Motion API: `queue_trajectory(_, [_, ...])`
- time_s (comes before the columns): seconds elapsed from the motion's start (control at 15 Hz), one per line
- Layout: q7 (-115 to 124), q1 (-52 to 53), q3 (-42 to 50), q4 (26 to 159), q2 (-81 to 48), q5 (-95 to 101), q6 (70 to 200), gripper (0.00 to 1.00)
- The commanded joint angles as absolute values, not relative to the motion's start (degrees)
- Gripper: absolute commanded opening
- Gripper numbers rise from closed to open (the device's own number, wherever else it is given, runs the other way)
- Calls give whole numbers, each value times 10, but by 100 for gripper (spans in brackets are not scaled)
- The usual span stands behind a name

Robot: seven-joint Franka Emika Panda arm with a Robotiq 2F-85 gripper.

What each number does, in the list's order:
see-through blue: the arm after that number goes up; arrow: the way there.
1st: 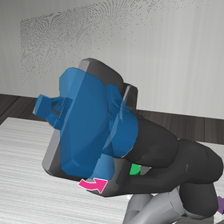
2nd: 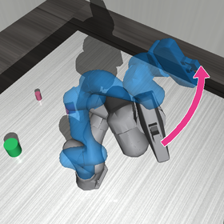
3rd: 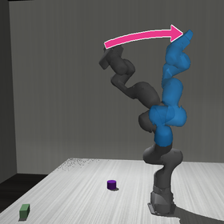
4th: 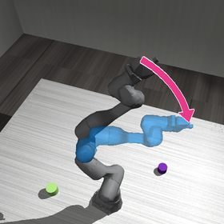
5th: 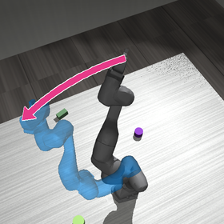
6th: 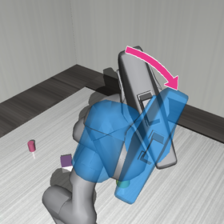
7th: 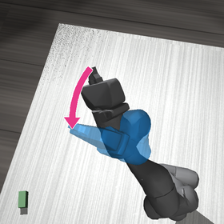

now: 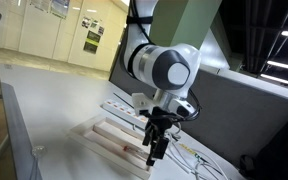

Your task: Put the screwdriver on the tray

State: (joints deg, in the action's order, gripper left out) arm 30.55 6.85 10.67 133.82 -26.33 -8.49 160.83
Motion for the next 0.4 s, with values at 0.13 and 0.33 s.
queue_trajectory(0.13, [295, 48, 100, 1365, -197, -98, 1565, 100])
queue_trajectory(0.33, [304, 38, 101, 1366, -182, -99, 1536, 100])
